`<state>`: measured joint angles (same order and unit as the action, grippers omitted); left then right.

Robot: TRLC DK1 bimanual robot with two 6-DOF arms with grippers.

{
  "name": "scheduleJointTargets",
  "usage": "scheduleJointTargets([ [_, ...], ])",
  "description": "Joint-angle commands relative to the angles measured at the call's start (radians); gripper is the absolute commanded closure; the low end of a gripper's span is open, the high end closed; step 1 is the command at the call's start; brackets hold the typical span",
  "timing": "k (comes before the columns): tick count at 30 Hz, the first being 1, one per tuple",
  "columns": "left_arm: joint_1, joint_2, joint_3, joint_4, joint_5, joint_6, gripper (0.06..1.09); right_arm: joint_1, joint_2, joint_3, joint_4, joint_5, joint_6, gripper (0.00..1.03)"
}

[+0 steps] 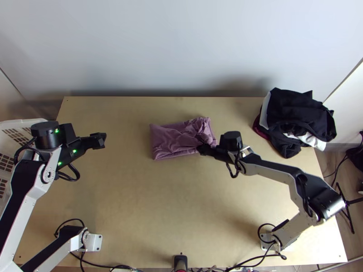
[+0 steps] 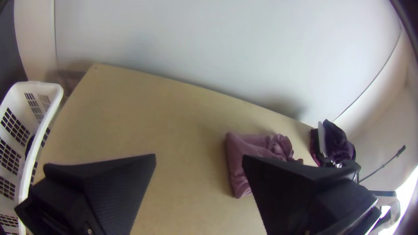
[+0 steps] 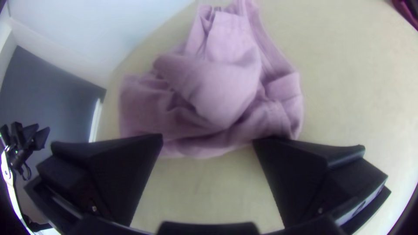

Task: Fold the t-shirt

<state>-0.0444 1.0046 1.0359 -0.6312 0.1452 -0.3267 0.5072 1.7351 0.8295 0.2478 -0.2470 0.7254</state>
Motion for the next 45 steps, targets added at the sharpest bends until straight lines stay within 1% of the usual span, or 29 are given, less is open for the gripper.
scheduleJointTargets([
  [1, 0.031, -0.006, -0.007, -0.001, -0.001, 0.028, 0.12, -0.009, 0.092, 0.102, 0.016, 0.034, 0.003, 0.06],
  [4, 0.048, -0.006, -0.007, 0.001, 0.001, 0.048, 0.12, -0.004, 0.116, 0.143, 0.016, 0.040, 0.002, 0.07],
  [5, 0.054, -0.006, -0.008, 0.001, 0.001, 0.054, 0.12, 0.001, 0.129, 0.155, 0.015, 0.043, 0.002, 0.09],
  [7, 0.064, -0.004, -0.016, 0.001, 0.001, 0.066, 0.12, 0.007, 0.150, 0.183, 0.002, 0.061, 0.000, 0.20],
  [8, 0.071, -0.003, -0.020, 0.001, 0.001, 0.075, 0.12, 0.008, 0.155, 0.192, -0.007, 0.066, 0.000, 0.27],
  [9, 0.081, -0.001, -0.022, 0.002, 0.001, 0.078, 0.12, 0.011, 0.153, 0.198, -0.015, 0.080, 0.000, 0.40],
  [10, 0.089, 0.003, -0.023, 0.001, 0.001, 0.084, 0.12, 0.014, 0.149, 0.198, -0.015, 0.097, -0.009, 0.58],
  [11, 0.094, 0.006, -0.027, 0.001, 0.001, 0.089, 0.12, 0.024, 0.138, 0.194, -0.013, 0.115, -0.034, 0.78],
  [12, 0.095, 0.009, -0.031, 0.001, 0.001, 0.095, 0.12, 0.030, 0.126, 0.186, -0.005, 0.144, -0.069, 1.01],
  [14, 0.109, 0.014, -0.040, 0.007, 0.001, 0.106, 0.12, 0.037, 0.112, 0.177, 0.001, 0.150, -0.112, 1.00],
  [18, 0.120, 0.023, -0.039, 0.013, 0.001, 0.107, 0.12, 0.037, 0.073, 0.163, 0.001, 0.149, -0.138, 1.00],
  [24, 0.133, 0.026, -0.042, 0.013, 0.001, 0.110, 0.12, 0.030, -0.028, 0.146, 0.002, 0.149, -0.196, 1.00],
  [28, 0.163, 0.042, -0.043, 0.013, 0.004, 0.120, 0.12, 0.021, -0.097, 0.149, 0.001, 0.150, -0.256, 1.00],
  [30, 0.176, 0.045, -0.045, 0.014, 0.010, 0.129, 0.12, 0.007, -0.128, 0.157, -0.008, 0.152, -0.267, 1.00],
  [38, 0.187, 0.049, -0.054, 0.014, 0.024, 0.138, 0.12, -0.087, -0.213, 0.207, -0.053, 0.176, -0.333, 1.00],
  [45, 0.173, 0.065, -0.056, 0.030, 0.047, 0.133, 0.12, -0.234, -0.229, 0.310, -0.110, 0.175, -0.359, 1.00],
])
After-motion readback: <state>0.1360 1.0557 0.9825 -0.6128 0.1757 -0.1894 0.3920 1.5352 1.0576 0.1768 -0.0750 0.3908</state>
